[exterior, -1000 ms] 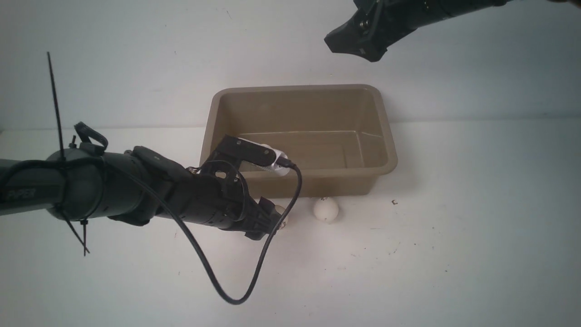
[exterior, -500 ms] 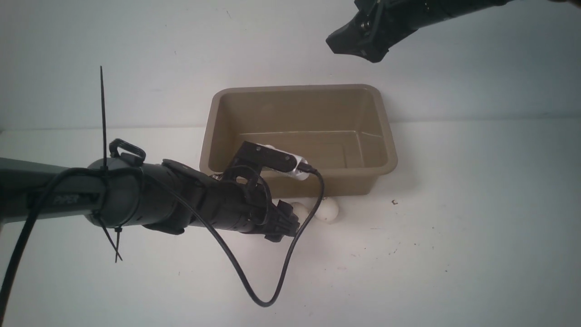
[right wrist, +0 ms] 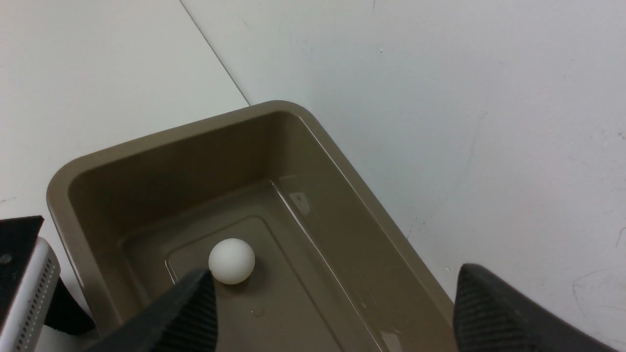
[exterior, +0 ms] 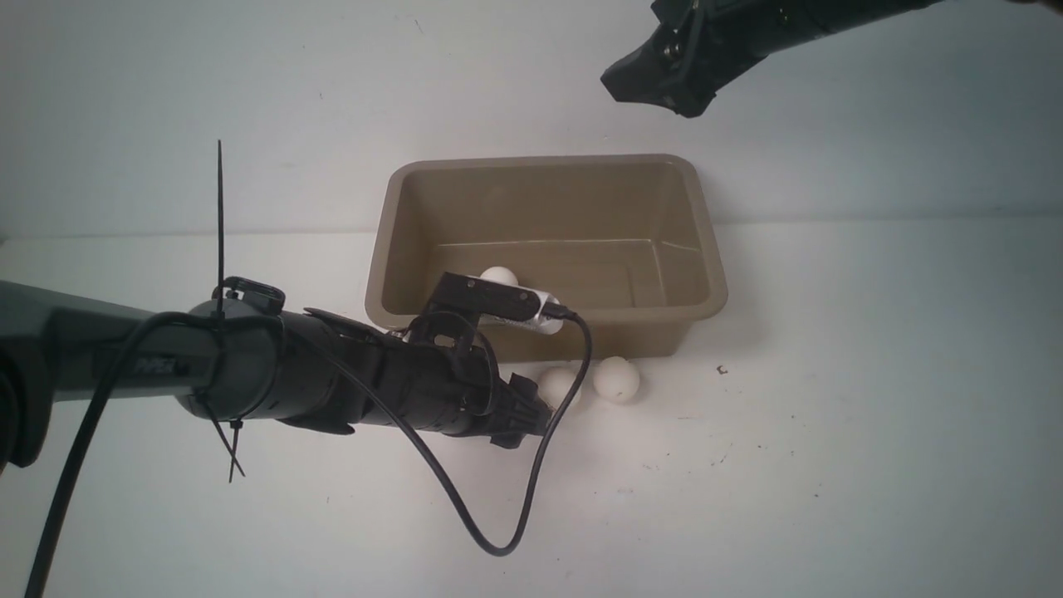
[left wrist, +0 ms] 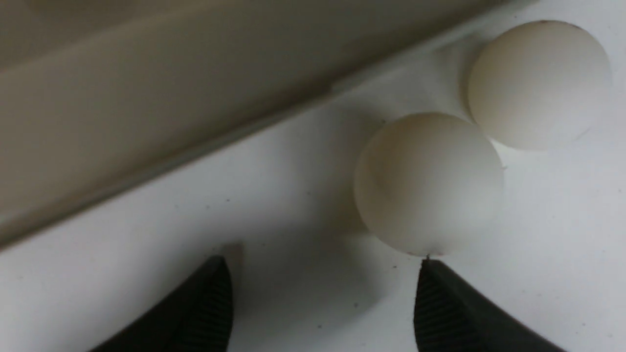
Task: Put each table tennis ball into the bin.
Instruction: Use the left arm to clamp the table tennis ball closest to it
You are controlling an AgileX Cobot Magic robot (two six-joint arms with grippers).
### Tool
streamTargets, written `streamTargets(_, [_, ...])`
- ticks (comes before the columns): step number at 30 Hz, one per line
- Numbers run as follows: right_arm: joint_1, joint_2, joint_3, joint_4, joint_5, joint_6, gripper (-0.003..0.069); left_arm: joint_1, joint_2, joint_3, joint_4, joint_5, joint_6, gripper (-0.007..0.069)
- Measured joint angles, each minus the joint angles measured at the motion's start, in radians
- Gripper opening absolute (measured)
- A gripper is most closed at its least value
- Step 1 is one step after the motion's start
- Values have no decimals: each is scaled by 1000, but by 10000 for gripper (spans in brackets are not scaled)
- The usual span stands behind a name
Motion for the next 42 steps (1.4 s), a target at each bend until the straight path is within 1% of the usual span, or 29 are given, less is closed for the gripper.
streamTargets(8, [0,0,0,-2,0,-1,591,0,-2,0,-10,34,27,461])
streamTargets(14, [0,0,0,-2,-1,-2,591,0,-72,2,-12,49,36,461])
streamTargets(22, [0,0,0,-2,-2,-4,591,-1,-78,2,-22,83,47,461])
streamTargets(26, [0,0,0,-2,-6,-4,591,-11,-78,2,-64,42,102,461])
streamTargets(29, [0,0,0,1,-10,-4,591,-25,-78,2,-100,6,188,461])
streamTargets(31, [0,0,0,1,-10,-4,591,-36,-78,-6,-105,-1,222,461])
streamTargets(36, [0,0,0,1,-11,-3,591,-54,-78,-38,-109,-17,231,461])
streamTargets(42, [0,0,0,-2,-12,-1,591,-59,-64,-46,-111,-22,214,461])
